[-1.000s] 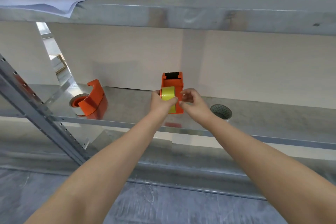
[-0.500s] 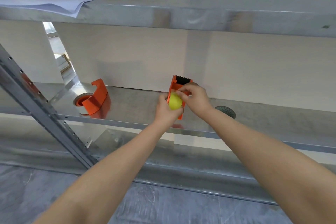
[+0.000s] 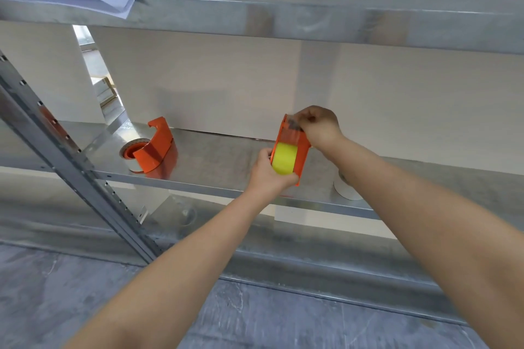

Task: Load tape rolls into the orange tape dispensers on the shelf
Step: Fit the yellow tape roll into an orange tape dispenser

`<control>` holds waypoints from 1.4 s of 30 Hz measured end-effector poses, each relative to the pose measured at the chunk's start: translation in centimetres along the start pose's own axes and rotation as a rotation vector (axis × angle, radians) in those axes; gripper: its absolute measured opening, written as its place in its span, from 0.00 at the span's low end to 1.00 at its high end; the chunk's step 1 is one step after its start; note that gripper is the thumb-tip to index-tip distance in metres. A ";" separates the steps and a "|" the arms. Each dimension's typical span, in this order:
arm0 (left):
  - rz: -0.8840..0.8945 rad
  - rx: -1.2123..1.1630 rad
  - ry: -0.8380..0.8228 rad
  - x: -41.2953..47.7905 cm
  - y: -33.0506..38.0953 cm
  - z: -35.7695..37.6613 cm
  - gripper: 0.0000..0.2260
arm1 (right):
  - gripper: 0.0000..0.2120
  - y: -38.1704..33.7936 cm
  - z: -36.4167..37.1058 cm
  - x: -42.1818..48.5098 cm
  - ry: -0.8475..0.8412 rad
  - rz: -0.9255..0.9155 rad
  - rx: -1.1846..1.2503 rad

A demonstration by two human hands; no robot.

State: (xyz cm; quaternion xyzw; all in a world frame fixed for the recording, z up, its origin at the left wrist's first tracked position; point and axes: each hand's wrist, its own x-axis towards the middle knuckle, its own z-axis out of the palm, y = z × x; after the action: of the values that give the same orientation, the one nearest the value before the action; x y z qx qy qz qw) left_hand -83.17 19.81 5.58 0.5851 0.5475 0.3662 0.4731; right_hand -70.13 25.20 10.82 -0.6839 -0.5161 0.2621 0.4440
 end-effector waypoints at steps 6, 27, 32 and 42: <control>0.029 -0.072 -0.061 -1.6 -0.9 -0.3 0.24 | 0.09 -0.6 -2.6 1.7 0.006 0.034 0.135; 0.069 0.110 -0.001 -3.4 -0.7 -1.6 0.22 | 0.07 -0.6 -1.1 2.2 -0.062 0.116 0.342; 0.096 0.099 0.011 -3.4 -0.7 -1.8 0.20 | 0.05 0.0 -1.3 2.4 -0.092 0.166 0.339; 0.195 0.114 -0.005 -3.7 -1.7 -1.6 0.15 | 0.09 3.1 -2.8 2.8 -0.675 0.683 0.295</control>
State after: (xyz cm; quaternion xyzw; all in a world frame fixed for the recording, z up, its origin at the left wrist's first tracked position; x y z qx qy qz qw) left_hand -85.68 16.29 4.80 0.6623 0.5068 0.3775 0.4025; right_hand -65.49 26.72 9.72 -0.6209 -0.3353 0.6691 0.2332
